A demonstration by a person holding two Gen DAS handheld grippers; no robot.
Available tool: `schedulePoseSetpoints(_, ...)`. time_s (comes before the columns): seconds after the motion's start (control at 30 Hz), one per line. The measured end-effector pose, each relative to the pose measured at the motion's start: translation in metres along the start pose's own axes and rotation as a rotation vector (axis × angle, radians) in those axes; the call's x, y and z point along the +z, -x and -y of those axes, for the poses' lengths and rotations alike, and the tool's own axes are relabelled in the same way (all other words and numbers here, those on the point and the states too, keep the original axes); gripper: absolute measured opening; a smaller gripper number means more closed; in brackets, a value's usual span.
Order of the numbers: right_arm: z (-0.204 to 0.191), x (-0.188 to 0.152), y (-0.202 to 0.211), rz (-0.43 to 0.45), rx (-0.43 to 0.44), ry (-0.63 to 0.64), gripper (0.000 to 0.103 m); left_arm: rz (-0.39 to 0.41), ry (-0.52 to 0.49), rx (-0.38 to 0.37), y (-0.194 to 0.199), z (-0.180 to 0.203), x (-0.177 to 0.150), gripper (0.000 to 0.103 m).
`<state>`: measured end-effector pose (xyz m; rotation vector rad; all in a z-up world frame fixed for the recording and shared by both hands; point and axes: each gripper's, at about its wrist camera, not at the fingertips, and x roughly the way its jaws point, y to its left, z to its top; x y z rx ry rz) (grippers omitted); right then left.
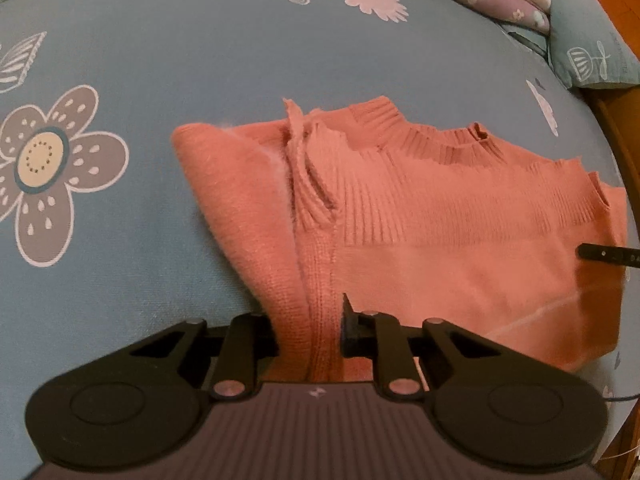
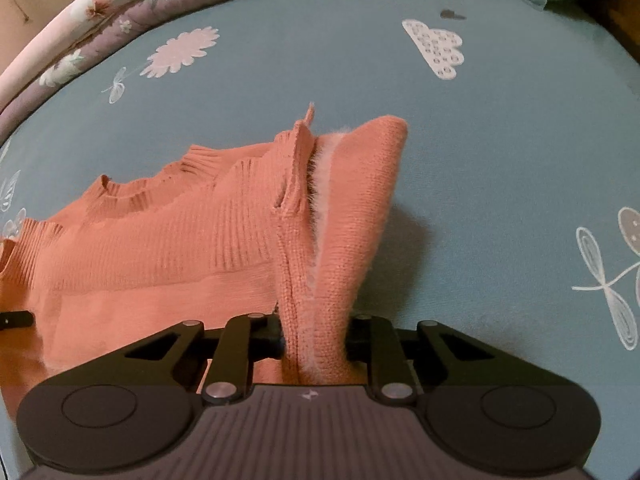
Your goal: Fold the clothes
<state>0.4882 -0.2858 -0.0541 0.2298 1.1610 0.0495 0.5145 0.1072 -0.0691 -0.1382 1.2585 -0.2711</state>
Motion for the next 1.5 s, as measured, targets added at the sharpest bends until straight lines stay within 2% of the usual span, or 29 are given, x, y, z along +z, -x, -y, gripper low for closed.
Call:
schedulePoseSetpoints(0.13, -0.013, -0.001, 0.014, 0.019, -0.013, 0.022, 0.022, 0.018, -0.041, 0.022, 0.008, 0.011, -0.002, 0.018)
schedulePoseSetpoints(0.57, -0.051, 0.000, 0.042, 0.059, -0.062, 0.050, 0.022, 0.076, -0.050, -0.005, 0.028, 0.014, -0.008, 0.017)
schedulePoseSetpoints(0.7, -0.055, -0.003, 0.045, 0.071, -0.065, 0.070, 0.022, 0.085, -0.056, 0.013, 0.029, 0.018, -0.011, 0.016)
schedulePoseSetpoints(0.93, -0.056, -0.004, 0.056, 0.092, -0.020, 0.114, 0.022, 0.095, -0.076, 0.043, 0.041, 0.039, -0.008, 0.016)
schedulePoseSetpoints(1.17, -0.056, -0.006, 0.090, 0.114, 0.054, 0.160, 0.022, 0.091, -0.108, 0.057, 0.053, 0.064, 0.000, 0.016)
schedulePoseSetpoints(1.5, -0.029, -0.030, 0.134, 0.116, 0.082, 0.140, 0.022, 0.058, -0.229, 0.040, 0.061, 0.116, 0.005, 0.016)
